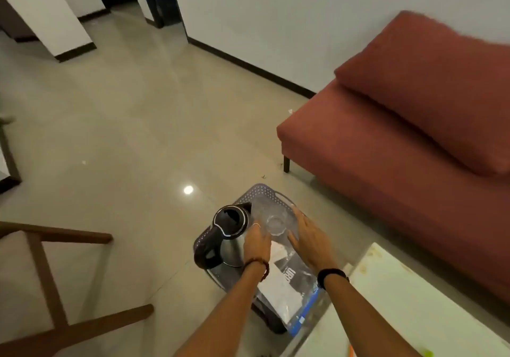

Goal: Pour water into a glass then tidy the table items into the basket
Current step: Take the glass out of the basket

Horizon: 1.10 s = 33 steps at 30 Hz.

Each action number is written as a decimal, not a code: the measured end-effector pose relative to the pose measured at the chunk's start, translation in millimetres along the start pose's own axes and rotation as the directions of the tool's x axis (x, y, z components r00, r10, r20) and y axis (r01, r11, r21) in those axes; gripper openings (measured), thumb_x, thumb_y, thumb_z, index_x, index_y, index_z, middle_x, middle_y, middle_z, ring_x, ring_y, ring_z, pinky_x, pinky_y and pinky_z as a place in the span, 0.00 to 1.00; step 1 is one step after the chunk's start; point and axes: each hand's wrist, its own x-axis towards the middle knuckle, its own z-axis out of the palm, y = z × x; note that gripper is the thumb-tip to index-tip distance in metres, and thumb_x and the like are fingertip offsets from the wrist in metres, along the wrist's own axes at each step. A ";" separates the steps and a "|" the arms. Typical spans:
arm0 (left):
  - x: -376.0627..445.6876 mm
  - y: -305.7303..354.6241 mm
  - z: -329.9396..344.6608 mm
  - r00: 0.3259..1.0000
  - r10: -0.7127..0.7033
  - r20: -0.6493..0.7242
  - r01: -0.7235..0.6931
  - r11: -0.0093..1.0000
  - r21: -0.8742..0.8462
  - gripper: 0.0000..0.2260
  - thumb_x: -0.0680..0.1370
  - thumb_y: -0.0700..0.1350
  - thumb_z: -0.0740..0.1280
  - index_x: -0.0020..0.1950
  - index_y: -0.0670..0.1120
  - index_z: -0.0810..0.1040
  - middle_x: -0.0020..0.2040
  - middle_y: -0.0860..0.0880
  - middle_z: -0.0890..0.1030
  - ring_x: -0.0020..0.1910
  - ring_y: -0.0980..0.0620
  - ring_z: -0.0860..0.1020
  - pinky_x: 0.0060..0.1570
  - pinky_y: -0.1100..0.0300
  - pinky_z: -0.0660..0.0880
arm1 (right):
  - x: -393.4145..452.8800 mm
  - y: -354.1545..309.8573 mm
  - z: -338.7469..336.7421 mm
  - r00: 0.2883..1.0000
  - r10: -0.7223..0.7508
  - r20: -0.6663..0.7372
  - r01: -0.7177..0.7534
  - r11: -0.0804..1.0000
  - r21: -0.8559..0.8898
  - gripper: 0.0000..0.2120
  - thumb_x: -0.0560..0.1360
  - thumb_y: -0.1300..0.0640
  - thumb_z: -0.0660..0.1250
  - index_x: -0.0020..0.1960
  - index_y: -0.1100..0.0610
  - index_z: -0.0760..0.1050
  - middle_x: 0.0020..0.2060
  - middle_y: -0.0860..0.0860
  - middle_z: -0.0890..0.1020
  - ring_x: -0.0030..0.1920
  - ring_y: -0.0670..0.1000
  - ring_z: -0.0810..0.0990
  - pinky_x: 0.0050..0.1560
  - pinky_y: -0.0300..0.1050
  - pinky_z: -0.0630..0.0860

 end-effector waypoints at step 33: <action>-41.6 -54.1 125.6 0.983 0.182 0.016 -0.116 0.688 -0.717 0.23 0.71 0.34 0.69 0.57 0.59 0.76 0.58 0.51 0.81 0.56 0.55 0.79 0.54 0.52 0.79 | -99.9 35.7 86.5 0.413 0.801 -0.433 -0.076 0.504 0.861 0.17 0.72 0.63 0.68 0.61 0.60 0.75 0.51 0.41 0.81 0.50 0.36 0.80 0.50 0.32 0.77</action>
